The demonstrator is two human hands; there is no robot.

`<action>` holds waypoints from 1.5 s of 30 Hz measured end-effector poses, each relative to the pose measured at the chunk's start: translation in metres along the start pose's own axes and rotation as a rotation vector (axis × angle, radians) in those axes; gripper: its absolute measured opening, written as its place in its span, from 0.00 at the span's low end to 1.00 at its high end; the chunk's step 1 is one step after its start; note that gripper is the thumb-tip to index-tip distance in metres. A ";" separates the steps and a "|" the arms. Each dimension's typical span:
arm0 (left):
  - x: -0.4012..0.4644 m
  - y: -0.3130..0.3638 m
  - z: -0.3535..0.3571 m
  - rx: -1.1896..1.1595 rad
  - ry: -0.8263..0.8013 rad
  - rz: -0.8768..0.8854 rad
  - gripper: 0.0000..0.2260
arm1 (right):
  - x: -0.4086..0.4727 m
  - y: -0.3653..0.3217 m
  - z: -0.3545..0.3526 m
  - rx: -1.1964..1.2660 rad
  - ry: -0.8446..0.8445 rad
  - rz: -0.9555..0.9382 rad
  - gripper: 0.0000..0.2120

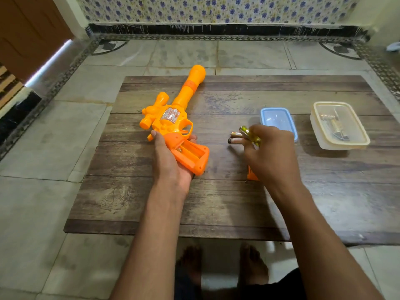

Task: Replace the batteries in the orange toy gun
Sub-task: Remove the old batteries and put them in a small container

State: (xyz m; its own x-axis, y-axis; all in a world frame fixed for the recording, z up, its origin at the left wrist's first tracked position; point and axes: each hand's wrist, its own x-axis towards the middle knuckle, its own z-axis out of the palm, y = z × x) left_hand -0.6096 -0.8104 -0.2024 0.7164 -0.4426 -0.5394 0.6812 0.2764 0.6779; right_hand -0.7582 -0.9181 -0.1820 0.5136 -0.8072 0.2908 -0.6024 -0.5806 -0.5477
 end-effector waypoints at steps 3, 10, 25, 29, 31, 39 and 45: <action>-0.001 0.001 0.000 -0.003 -0.009 0.008 0.29 | 0.003 0.004 0.001 -0.129 -0.087 0.067 0.02; -0.004 0.002 -0.001 -0.014 -0.012 -0.005 0.31 | 0.003 0.000 0.006 -0.265 -0.124 0.101 0.06; 0.004 -0.001 -0.004 -0.021 -0.027 0.019 0.29 | -0.001 -0.014 0.005 -0.153 -0.011 -0.001 0.04; 0.005 -0.002 -0.004 -0.007 -0.035 0.025 0.28 | -0.001 -0.019 0.014 -0.057 -0.045 -0.136 0.11; 0.006 -0.002 -0.004 0.006 -0.035 0.039 0.28 | 0.000 -0.021 0.017 -0.056 -0.038 -0.158 0.12; 0.008 -0.004 -0.006 0.119 -0.016 0.195 0.35 | 0.008 -0.043 0.039 0.002 -0.086 -0.084 0.07; 0.011 -0.002 -0.009 0.084 -0.033 0.208 0.36 | 0.014 -0.048 0.045 -0.002 -0.193 -0.015 0.08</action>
State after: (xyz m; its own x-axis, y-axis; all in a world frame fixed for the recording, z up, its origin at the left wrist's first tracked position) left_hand -0.6020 -0.8082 -0.2142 0.8337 -0.4115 -0.3682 0.5035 0.2927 0.8129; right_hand -0.6944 -0.8967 -0.1873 0.6299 -0.7634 0.1429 -0.5951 -0.5926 -0.5429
